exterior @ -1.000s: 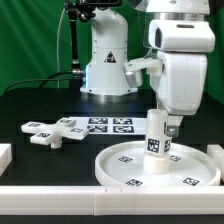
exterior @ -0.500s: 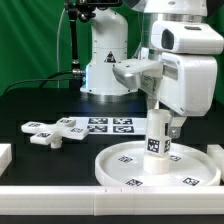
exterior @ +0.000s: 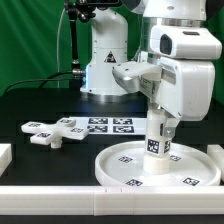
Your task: Assemble round table
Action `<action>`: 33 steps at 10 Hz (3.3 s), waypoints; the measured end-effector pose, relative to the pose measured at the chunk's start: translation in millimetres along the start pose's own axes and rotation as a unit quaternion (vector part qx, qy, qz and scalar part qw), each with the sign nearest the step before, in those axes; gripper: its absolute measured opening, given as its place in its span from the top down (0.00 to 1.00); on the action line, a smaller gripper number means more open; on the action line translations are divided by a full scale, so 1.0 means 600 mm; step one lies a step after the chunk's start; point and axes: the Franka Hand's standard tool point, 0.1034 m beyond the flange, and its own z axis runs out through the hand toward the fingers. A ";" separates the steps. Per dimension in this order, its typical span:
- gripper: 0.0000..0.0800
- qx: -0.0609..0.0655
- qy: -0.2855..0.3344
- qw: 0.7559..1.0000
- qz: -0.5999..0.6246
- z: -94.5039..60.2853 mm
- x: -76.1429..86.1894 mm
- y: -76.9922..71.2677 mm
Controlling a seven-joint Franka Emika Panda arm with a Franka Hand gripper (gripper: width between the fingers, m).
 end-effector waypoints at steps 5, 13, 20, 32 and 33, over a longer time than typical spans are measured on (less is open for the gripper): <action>0.49 0.003 0.009 0.987 0.163 0.001 -0.005 -0.002; 0.49 0.010 0.022 0.858 0.513 0.003 0.000 -0.003; 0.49 0.015 0.052 0.605 0.794 0.006 -0.006 -0.009; 0.49 0.070 0.065 0.164 0.982 0.008 -0.004 -0.013; 0.49 0.076 0.062 0.100 0.990 0.008 -0.002 -0.012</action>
Offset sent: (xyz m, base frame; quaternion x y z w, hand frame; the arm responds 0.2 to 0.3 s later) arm 0.0000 0.0000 0.0000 0.0000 0.0000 0.0650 0.9979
